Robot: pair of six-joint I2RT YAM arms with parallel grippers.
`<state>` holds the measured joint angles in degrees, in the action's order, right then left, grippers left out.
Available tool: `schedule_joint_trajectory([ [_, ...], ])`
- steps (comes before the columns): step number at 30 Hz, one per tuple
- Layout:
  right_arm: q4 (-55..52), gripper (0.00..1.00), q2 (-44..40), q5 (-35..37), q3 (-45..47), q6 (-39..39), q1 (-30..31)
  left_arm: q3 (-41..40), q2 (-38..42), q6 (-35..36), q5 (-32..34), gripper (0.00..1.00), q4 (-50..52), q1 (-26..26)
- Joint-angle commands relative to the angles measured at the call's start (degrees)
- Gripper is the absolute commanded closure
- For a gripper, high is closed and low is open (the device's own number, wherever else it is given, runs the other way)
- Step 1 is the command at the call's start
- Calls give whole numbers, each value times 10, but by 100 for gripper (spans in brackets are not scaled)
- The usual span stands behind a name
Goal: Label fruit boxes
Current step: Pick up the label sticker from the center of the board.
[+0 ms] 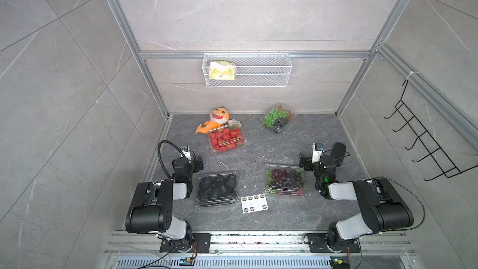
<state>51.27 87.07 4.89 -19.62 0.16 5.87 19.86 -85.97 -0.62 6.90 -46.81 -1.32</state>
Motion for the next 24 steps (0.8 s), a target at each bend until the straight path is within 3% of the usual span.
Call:
schedule_joint_trajectory([
  [1, -3, 1, 1, -4, -9, -5, 2, 3, -2, 6, -6, 0, -29, -2],
  [24, -4, 1, 2, -4, -9, -6, 2, 6, -2, 4, -15, 0, -23, -7],
])
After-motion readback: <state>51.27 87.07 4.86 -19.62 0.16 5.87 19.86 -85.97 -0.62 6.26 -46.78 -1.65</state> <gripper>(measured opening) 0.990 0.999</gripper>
